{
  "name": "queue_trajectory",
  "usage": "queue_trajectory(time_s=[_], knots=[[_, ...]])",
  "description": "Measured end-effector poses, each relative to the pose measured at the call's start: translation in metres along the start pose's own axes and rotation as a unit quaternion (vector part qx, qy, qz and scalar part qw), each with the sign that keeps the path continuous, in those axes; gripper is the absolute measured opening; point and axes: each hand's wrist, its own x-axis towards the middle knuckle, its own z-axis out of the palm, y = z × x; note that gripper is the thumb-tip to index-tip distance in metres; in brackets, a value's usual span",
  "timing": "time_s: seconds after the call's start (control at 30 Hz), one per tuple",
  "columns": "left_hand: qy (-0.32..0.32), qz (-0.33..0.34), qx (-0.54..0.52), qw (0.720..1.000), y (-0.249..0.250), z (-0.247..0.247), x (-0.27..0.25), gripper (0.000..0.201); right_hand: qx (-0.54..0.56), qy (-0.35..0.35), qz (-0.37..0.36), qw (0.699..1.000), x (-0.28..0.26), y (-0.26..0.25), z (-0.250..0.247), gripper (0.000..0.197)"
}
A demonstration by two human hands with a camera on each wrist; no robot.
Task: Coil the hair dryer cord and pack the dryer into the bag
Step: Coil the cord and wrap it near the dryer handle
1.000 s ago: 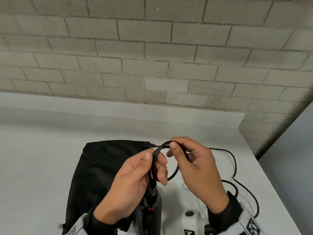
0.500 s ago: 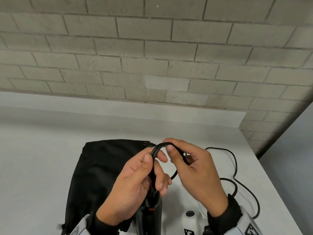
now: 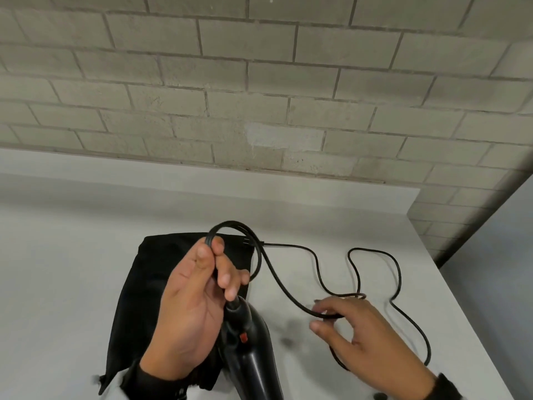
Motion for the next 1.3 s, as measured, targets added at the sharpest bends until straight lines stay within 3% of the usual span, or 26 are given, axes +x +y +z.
queue_trajectory(time_s=[0.1,0.2,0.27,0.37,0.5,0.67,0.83,1.0,1.3], knots=[[0.014,0.008,-0.002,1.000,0.002,-0.003,0.001,0.027,-0.009,0.022,-0.016,1.000,-0.012,0.022,-0.004,0.025],[0.022,-0.002,-0.011,1.000,0.003,-0.002,0.002,0.024,0.085,0.052,0.004,0.995,-0.020,0.030,-0.018,0.029],[-0.005,-0.014,-0.024,1.000,0.003,-0.002,0.002,0.027,0.141,0.081,0.016,0.987,-0.024,0.031,-0.027,0.030],[-0.055,-0.041,-0.039,0.997,0.004,-0.001,0.001,0.032,0.178,0.109,0.009,0.978,-0.026,0.029,-0.035,0.013],[-0.099,-0.078,-0.041,0.991,0.002,0.003,0.001,0.035,0.172,0.133,-0.038,0.975,-0.024,0.020,-0.039,0.026],[-0.091,-0.093,-0.037,0.991,0.003,0.008,-0.001,0.043,0.167,0.178,-0.078,0.967,-0.016,0.008,-0.043,0.027],[-0.049,-0.091,-0.001,0.995,0.006,0.010,-0.001,0.048,0.154,0.184,-0.112,0.964,-0.015,0.003,-0.051,0.024],[-0.092,-0.100,-0.032,0.990,0.007,0.006,0.000,0.038,0.137,0.200,-0.150,0.959,-0.018,-0.006,-0.061,0.019],[-0.095,-0.121,-0.029,0.988,0.007,0.009,-0.002,0.048,0.106,0.200,-0.240,0.944,-0.018,-0.036,-0.065,0.011]])
